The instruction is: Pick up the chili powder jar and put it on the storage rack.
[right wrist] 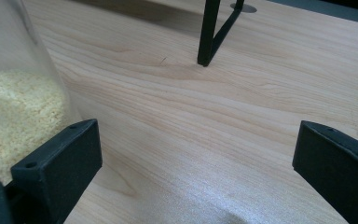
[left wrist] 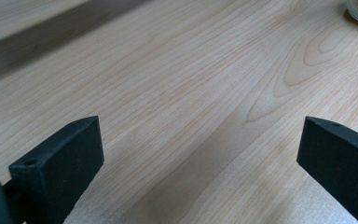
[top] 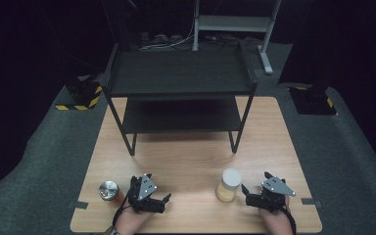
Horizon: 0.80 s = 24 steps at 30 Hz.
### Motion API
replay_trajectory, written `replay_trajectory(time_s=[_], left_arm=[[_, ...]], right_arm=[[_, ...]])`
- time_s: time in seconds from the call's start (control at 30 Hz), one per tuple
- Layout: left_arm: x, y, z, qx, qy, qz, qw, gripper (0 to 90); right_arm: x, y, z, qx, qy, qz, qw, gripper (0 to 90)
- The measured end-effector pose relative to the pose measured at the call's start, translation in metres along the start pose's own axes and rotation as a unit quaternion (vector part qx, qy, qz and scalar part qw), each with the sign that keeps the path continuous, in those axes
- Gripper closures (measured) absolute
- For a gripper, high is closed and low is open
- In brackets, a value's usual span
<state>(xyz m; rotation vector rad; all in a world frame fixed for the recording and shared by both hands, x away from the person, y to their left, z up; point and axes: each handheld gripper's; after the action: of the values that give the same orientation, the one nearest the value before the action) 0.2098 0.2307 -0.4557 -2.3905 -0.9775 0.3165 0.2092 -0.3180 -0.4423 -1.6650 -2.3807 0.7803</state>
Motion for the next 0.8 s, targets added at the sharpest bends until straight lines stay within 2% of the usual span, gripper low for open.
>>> replay_trajectory(time_s=[0.3,0.37,0.8], left_arm=[[-0.0007,0.0006,-0.0012,0.003,0.0,-0.003,1.0,0.8],[0.0008,0.0005,-0.0019,0.006,-0.001,0.003,1.0,0.9],[0.0038,-0.0003,-0.0025,0.009,-0.007,0.012,0.9999,1.1]], right_arm=[[0.003,0.001,-0.0047,0.015,-0.007,0.008,0.9998,0.6],[0.0033,0.0012,-0.0058,0.019,-0.008,0.01,0.9997,0.6],[0.001,0.0013,-0.0056,0.019,-0.004,0.006,0.9998,0.6]])
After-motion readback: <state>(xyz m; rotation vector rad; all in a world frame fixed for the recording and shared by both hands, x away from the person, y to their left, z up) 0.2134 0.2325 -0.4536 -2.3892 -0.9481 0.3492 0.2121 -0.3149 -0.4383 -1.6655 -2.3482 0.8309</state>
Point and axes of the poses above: each handheld gripper's, and its own axes: y roughly forward along the jaws, z roughly out of its underside, x roughly to its left, and after that the axes turned 7 degrees about z, right-handed
